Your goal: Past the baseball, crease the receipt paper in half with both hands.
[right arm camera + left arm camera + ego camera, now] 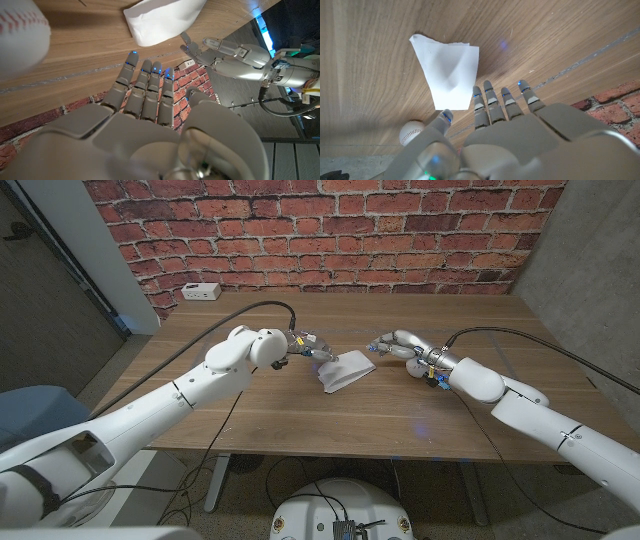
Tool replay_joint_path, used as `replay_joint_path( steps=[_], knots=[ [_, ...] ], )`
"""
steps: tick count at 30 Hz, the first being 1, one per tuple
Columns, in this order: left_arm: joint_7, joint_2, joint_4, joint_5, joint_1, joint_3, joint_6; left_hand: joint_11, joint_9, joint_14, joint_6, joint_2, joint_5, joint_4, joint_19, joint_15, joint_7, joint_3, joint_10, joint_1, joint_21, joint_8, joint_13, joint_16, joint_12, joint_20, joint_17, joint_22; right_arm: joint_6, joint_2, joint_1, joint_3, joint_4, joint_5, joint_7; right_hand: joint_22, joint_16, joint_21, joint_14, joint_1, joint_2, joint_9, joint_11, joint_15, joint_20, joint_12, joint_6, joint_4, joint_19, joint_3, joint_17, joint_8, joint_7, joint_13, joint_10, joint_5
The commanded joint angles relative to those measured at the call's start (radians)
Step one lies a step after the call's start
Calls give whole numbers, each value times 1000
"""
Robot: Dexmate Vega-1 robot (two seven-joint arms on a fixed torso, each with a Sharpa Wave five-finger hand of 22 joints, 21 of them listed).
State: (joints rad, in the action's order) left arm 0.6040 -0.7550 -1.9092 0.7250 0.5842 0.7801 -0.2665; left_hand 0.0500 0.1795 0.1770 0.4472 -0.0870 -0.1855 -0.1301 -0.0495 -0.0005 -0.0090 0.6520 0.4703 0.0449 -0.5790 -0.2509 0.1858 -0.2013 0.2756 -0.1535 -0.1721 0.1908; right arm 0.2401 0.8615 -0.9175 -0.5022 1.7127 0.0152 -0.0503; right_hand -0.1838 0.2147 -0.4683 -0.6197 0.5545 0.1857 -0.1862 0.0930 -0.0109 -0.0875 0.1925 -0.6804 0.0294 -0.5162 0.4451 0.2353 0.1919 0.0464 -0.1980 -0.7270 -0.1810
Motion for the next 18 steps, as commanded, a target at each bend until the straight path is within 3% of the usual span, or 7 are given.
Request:
replay_joint_path(
  steps=[1, 4, 7, 9, 11, 15, 18],
  knots=[
    [-102, -36, -28, -47, 8, -9, 54, -43, 3, 84, 118, -17, -4, 4, 20, 0, 38, 10, 108, -1, 4, -11, 3, -16, 13, 0, 0, 2, 6, -16, 23, -4, -24, -3, -1, -1, 7, 4, -2, -3, -10, -1, 9, -4, -4, 6, -6, -4, -1, -1, 5, 2, 8, -1, -4, 1],
    [-169, -43, -78, 114, 36, 18, -13, -75, 4, 95, 95, -12, -2, 8, 16, 8, 41, 11, 44, 0, 10, 12, 7, -8, -19, -7, -2, 3, 7, -20, 30, -8, -29, -3, -6, -1, 8, 4, -2, -5, -10, -1, 8, -5, -4, 7, -5, -3, -1, -2, 5, 2, 9, -1, -4, 2],
    [-220, -38, -94, 206, 65, 25, -51, -57, 7, 37, -44, -3, 3, 32, -16, 24, -17, 15, -132, 14, 30, 72, 12, 18, -83, -5, -6, 5, 8, -23, 36, -11, -36, -4, -10, -1, 9, 4, -3, -6, -10, -1, 9, -6, -4, 7, -5, -4, -3, -2, 6, 2, 9, -1, -4, 2],
    [-232, -38, -85, 162, 71, 6, -18, -46, 8, -3, -66, 3, 4, 44, -33, 42, -29, 15, -172, 19, 39, 71, 14, 26, -87, -7, -5, 6, 9, -24, 37, -12, -38, -4, -9, -1, 9, 4, -3, -7, -11, -1, 11, -7, -4, 7, -5, -4, -3, -3, 6, 2, 10, -1, -5, 3],
    [-193, -35, -71, 125, 57, -1, 4, -24, 8, -3, -68, 6, 4, 49, -32, 24, -31, 14, -161, 20, 40, 68, 14, 21, -79, -8, -5, 7, 8, -25, 37, -11, -39, -6, -8, -1, 10, 4, -4, -8, -11, -1, 9, -7, -4, 7, -4, -4, -3, -3, 6, 1, 10, -1, -5, 3],
    [-113, -17, -8, 7, 14, -7, 71, -17, 8, 6, -72, 7, 3, 50, -17, -11, -30, 12, -158, 17, 36, 66, 14, 15, -74, -7, -6, 8, 13, -24, 37, -10, -39, -5, -5, -2, 12, 4, -8, -9, -11, -1, 10, -8, -4, 7, -5, -4, -5, -2, 6, 2, 11, -1, -5, 3],
    [-93, -2, 46, -77, -9, -6, 127, -18, 8, 40, -49, -1, -1, 37, 8, -27, -3, 9, -137, 4, 27, 56, 12, 3, -64, -10, -6, 9, 13, -24, 36, -9, -37, -5, -3, -2, 12, 3, -8, -9, -12, -1, 10, -8, -3, 7, -5, -5, -7, -2, 5, 2, 11, -1, -6, 4]
  ],
)
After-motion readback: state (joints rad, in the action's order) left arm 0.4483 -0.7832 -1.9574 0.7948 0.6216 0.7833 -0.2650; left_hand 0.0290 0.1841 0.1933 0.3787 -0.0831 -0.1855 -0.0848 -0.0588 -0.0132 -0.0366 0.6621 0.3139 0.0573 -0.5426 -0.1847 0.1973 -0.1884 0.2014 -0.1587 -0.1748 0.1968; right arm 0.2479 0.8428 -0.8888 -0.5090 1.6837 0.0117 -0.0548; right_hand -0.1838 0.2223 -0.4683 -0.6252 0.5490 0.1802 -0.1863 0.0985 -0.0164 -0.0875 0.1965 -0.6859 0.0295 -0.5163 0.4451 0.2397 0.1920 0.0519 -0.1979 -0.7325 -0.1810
